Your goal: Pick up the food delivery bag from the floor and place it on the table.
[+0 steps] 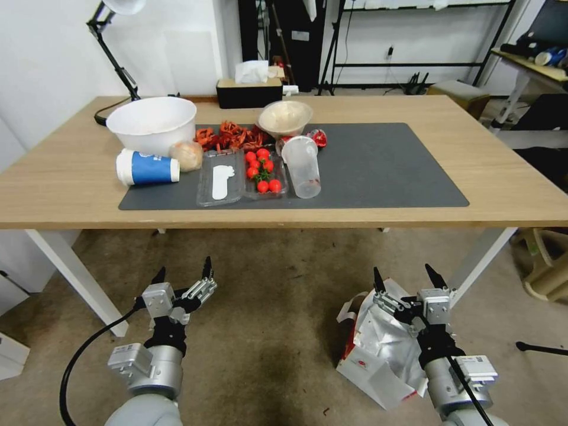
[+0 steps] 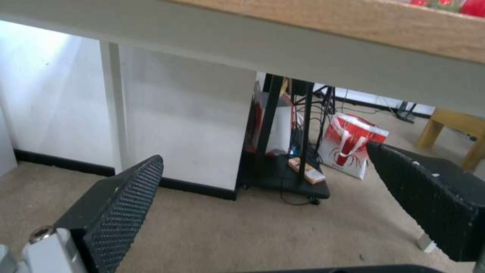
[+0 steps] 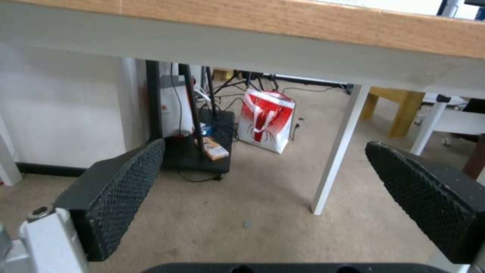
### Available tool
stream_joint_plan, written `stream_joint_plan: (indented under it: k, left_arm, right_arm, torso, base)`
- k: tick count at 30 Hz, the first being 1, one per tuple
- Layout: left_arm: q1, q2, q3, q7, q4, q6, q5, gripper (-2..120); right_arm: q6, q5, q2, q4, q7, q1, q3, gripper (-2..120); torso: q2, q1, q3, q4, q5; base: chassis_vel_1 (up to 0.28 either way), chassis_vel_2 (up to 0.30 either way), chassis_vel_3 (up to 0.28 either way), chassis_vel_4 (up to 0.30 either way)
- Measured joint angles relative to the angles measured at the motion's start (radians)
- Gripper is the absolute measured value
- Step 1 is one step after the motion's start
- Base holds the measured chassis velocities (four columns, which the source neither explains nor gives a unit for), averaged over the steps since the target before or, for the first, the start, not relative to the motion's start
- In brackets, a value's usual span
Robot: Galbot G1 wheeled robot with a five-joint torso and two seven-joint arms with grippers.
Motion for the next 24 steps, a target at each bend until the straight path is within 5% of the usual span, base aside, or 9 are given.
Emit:
stream_joint_plan:
  k: [24]
  left_arm:
    - [0.0,-0.003,0.006,0.0,0.002,-0.005,0.004,100]
  right_arm:
    - [0.0,-0.004,0.0,0.0,-0.003,0.0,0.0,100]
  torso:
    - [-0.097,-0.035,-0.061,0.0,0.0]
  base:
    - [0.0,0.0,0.0,0.0]
